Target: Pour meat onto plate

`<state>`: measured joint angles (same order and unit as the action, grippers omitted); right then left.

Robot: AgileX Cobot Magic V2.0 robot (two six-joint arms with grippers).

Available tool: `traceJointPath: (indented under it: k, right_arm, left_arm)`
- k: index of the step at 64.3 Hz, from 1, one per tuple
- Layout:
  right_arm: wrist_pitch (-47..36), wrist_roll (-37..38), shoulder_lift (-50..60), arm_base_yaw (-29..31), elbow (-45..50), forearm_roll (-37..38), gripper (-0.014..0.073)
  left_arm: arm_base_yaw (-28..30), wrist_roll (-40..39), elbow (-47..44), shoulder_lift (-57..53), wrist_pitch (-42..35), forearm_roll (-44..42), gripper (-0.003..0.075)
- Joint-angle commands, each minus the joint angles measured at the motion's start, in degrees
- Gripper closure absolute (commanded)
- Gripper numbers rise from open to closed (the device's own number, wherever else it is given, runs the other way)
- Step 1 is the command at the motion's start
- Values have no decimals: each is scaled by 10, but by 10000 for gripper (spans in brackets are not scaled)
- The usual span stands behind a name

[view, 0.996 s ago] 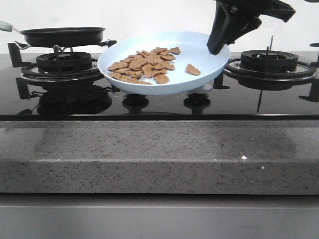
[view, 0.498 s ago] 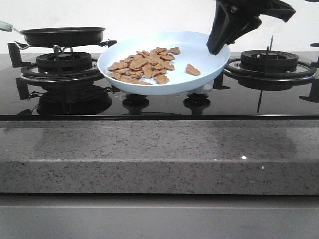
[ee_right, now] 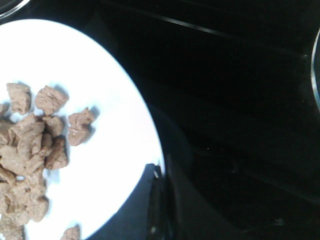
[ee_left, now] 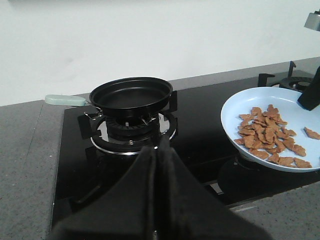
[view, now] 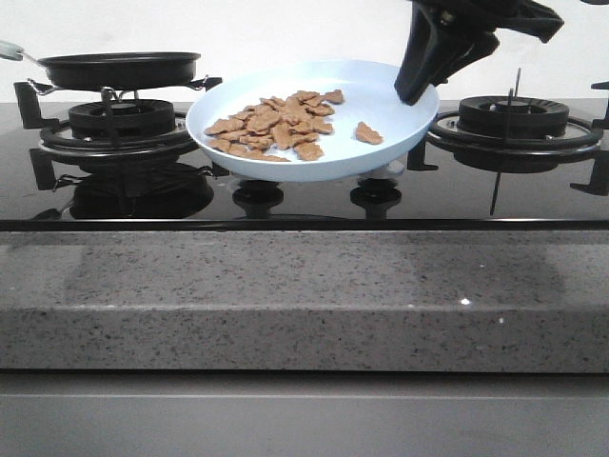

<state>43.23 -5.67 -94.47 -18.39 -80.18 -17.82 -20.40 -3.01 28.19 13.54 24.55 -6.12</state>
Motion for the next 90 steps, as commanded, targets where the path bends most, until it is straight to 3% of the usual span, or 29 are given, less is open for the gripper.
traceJointPath:
  k: [1, 20, 33, 57, 76, 82, 90]
  right_arm:
    - [-30, -4, 30, 1, -14, -9, 654]
    - [-37, -3, 30, 1, -15, -15, 654]
    - [-29, 12, 23, 27, -56, -74, 654]
    - [-18, 12, -93, 76, -197, -93, 654]
    - [7, 12, -160, 81, -217, -96, 652]
    - [16, 12, -164, 81, -217, -93, 631]
    - [27, 12, -164, 83, -217, -83, 532]
  left_arm:
    - [-5, -6, 14, 6, -53, -2, 741]
    - [-5, -6, 14, 6, -53, -2, 741]
    - [-5, -6, 14, 6, -53, -2, 741]
    - [-5, -6, 14, 6, -53, -2, 741]
    - [-5, -6, 14, 6, -53, -2, 741]
    - [-5, -6, 14, 6, -53, -2, 741]
    - [-5, -6, 14, 6, -53, -2, 741]
